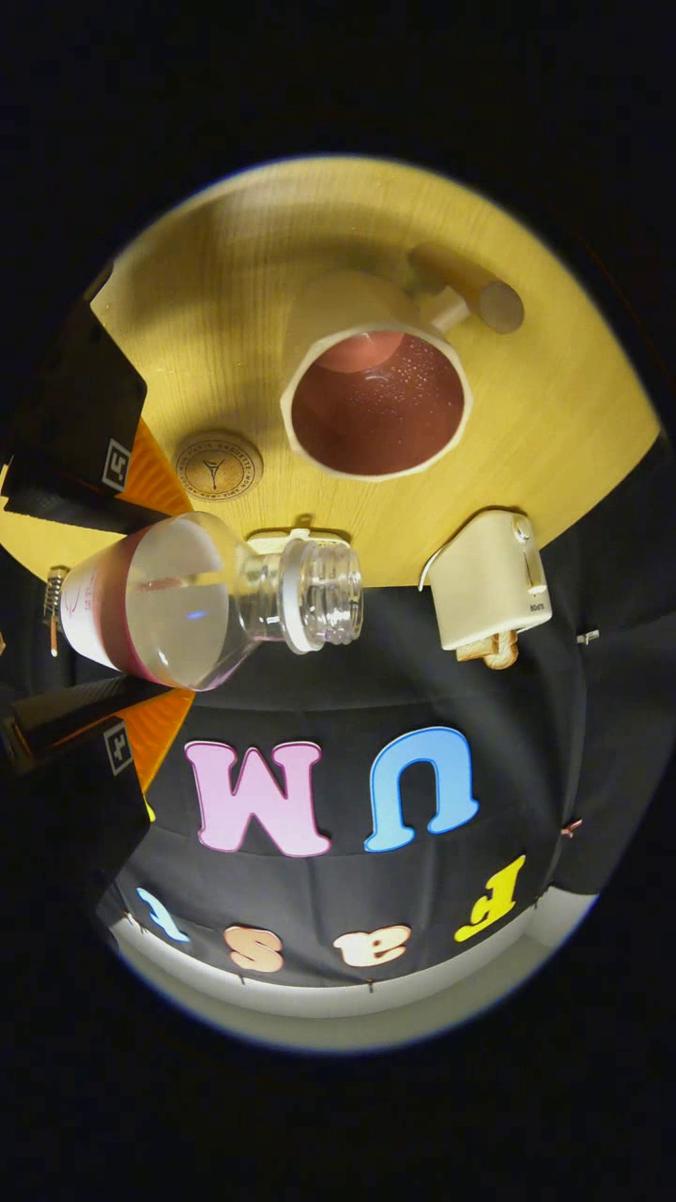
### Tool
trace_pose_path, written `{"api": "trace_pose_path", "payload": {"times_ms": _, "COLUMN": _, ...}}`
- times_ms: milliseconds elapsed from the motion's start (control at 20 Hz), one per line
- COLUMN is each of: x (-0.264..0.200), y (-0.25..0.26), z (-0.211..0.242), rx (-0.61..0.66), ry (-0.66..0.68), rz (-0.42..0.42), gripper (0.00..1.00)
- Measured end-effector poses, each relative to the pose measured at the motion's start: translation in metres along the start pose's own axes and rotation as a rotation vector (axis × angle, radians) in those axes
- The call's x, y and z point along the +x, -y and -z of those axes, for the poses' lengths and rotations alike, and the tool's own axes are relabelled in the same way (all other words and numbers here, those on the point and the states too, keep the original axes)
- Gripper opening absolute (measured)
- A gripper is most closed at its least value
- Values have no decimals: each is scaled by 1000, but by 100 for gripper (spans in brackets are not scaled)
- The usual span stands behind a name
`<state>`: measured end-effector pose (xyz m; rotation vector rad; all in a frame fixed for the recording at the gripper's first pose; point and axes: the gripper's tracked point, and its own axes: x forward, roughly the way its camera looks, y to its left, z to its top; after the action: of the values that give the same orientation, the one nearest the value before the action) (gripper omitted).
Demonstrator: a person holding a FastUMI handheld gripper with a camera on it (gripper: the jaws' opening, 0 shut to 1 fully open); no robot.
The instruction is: Take the bottle from table, then pour the juice into the cup, finally place the bottle on the coaster
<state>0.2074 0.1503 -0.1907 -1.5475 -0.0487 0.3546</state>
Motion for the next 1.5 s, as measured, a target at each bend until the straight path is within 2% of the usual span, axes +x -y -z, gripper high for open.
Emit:
{"api": "trace_pose_path", "payload": {"times_ms": 550, "x": 13, "y": -12, "z": -9, "rx": -247, "ry": 40, "rz": -42, "gripper": 73}}
{"api": "trace_pose_path", "payload": {"times_ms": 900, "x": 12, "y": -12, "z": -11, "rx": -360, "ry": 51, "rz": -48, "gripper": 72}}
{"api": "trace_pose_path", "payload": {"times_ms": 1500, "x": 16, "y": -3, "z": -13, "rx": -470, "ry": 66, "rz": -39, "gripper": 73}}
